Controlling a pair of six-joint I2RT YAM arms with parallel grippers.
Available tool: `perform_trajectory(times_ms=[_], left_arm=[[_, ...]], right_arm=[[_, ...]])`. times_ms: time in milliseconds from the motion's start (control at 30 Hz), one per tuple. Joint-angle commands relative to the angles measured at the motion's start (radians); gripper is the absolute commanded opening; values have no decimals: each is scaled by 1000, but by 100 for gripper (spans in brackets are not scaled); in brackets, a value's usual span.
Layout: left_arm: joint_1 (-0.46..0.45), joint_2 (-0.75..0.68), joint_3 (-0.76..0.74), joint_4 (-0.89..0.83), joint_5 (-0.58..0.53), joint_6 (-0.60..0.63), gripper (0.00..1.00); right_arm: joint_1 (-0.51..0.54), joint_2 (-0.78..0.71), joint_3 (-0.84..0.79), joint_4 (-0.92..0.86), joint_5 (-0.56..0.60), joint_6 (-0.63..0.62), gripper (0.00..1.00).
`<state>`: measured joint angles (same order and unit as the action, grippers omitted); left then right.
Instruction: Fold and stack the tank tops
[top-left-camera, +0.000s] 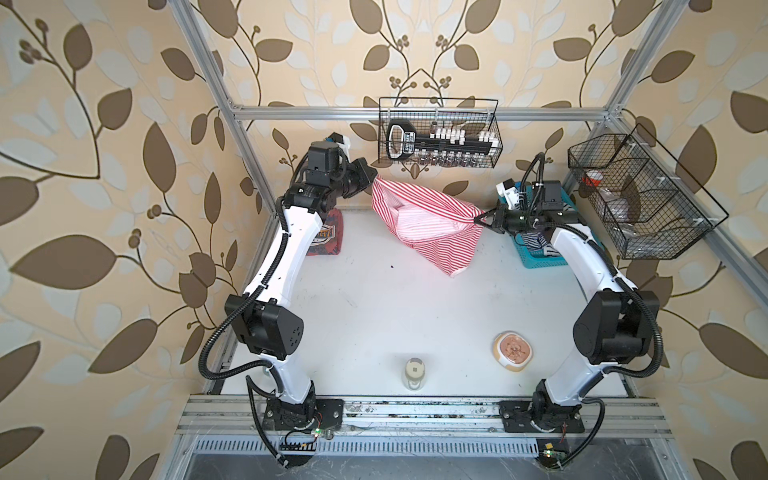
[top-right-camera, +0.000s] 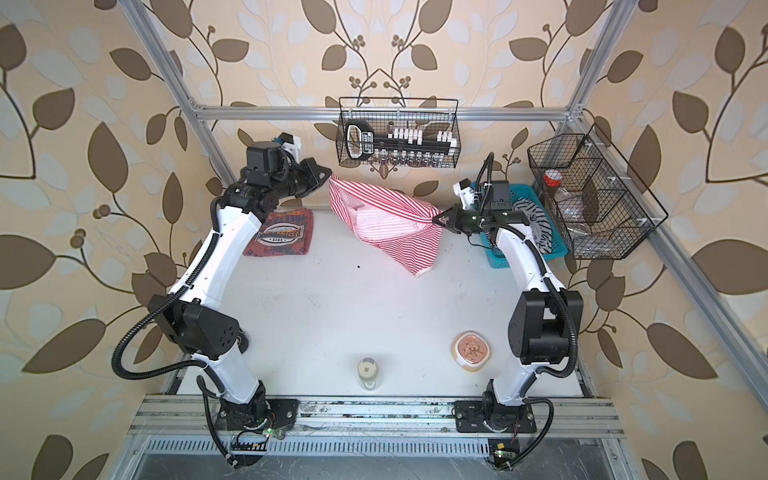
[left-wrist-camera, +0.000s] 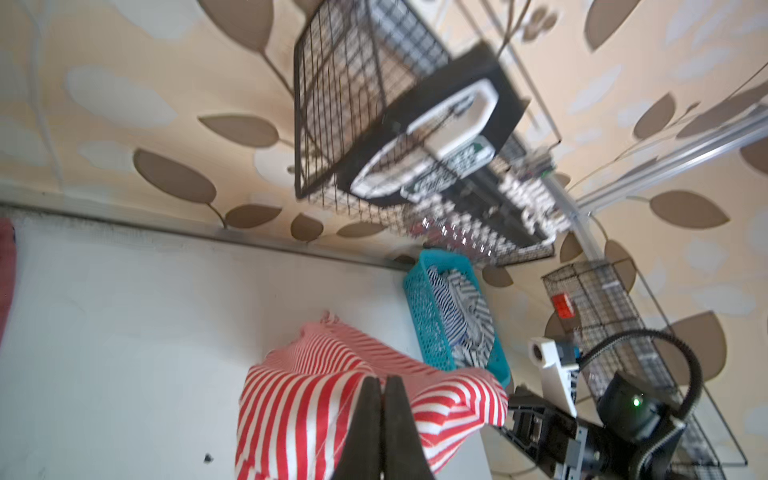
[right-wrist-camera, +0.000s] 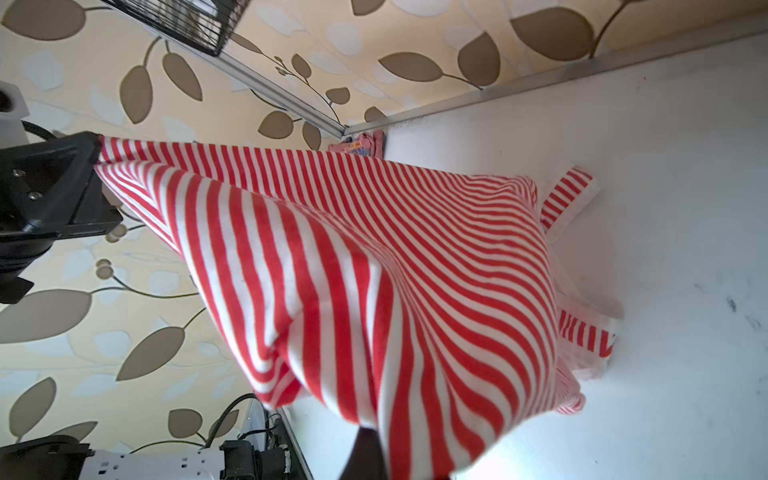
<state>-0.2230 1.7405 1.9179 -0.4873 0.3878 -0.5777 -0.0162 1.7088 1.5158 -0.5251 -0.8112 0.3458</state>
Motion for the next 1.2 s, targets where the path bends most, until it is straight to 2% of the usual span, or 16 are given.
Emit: perform_trajectory(times_ms=[0, 133, 233, 300, 333, 533, 667, 767, 1000, 1067, 1167], left_arm=[[-58, -38, -143, -40, 112, 88, 0], [-142, -10, -274, -120, 119, 165, 0], [-168, 37, -331, -166, 133, 193, 0], [-168, 71, -357, -182, 125, 205, 0], [-169, 89, -355, -205, 112, 219, 0], [-168, 197, -295, -300, 92, 261, 1], [-168, 173, -289, -286, 71, 247, 28], [-167, 130, -278, -297, 41, 248, 42], [-167, 4, -307, -345, -29, 253, 55], [-167, -34, -345, -363, -62, 252, 58], [-167, -72, -423, -370, -129, 237, 60]], right_arm=[[2, -8, -160, -39, 47, -62, 3], [17, 25, -318, -35, 115, -93, 8], [23, 83, -362, -23, 129, -105, 11], [22, 126, -352, -23, 141, -108, 15], [21, 145, -339, -25, 150, -107, 20], [18, 212, -216, -45, 187, -89, 36], [13, 171, -180, -39, 212, -62, 44], [-4, 124, -183, -40, 227, -54, 47], [-9, 16, -241, -58, 259, -73, 47], [-3, -18, -292, -47, 257, -77, 43], [2, -55, -369, -28, 260, -79, 30]])
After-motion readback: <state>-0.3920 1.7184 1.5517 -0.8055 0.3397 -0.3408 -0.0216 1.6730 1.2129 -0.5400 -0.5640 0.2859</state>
